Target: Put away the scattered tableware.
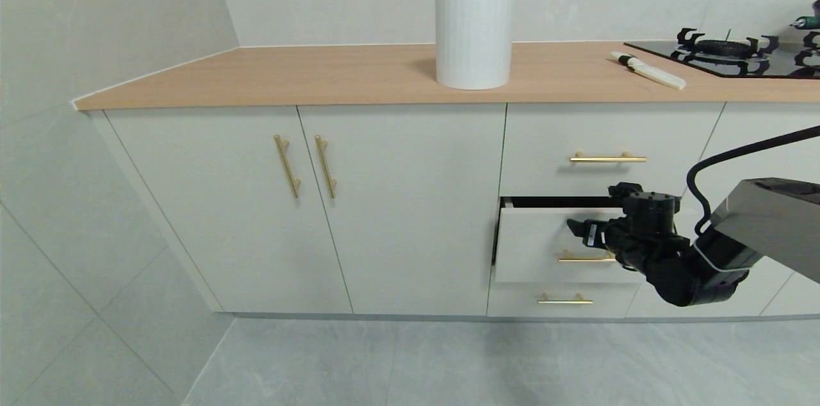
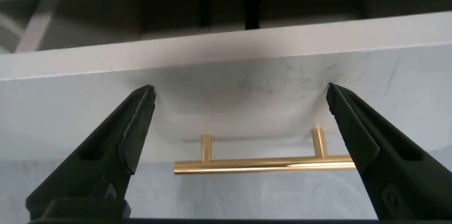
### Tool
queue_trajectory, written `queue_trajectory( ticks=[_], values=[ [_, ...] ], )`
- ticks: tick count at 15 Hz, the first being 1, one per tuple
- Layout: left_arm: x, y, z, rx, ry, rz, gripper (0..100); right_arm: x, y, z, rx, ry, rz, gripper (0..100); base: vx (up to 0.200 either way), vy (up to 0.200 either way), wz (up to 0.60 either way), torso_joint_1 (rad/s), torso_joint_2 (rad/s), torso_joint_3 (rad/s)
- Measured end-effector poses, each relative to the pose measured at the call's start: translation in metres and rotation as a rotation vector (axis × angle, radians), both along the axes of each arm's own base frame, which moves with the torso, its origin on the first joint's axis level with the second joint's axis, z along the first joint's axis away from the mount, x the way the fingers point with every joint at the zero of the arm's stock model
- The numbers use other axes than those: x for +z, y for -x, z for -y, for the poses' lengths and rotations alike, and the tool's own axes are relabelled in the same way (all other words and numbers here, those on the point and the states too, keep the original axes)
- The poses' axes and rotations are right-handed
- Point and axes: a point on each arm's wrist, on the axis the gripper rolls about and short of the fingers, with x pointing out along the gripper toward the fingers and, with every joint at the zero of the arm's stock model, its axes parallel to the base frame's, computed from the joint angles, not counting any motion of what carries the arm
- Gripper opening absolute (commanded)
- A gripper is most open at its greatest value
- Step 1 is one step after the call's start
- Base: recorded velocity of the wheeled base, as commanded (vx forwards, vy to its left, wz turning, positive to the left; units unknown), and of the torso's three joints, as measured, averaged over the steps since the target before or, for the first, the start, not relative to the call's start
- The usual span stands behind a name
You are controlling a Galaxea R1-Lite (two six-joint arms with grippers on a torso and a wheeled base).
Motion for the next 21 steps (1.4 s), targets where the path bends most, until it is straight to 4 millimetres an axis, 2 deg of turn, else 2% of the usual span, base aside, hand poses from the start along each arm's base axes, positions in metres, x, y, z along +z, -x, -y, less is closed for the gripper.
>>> queue_trajectory(
  ticks=[12,18,21],
  values=[
    [0.000,0.000,0.000,0.000,0.000,0.000,100,-0.005,-0.041,-0.003,-0.042,0.004,0.069,100,0.000,0.000,0.00,0.000,0.00,0.000],
    [0.000,0.000,0.000,0.000,0.000,0.000,100,-0.007,-0.047,-0.001,-0.058,0.006,0.079,100,0.000,0.000,0.00,0.000,0.00,0.000],
    [0.000,0.000,0.000,0.000,0.000,0.000,100,-0.002,-0.042,0.002,-0.112,0.018,0.084,100,0.000,0.000,0.00,0.000,0.00,0.000]
  ],
)
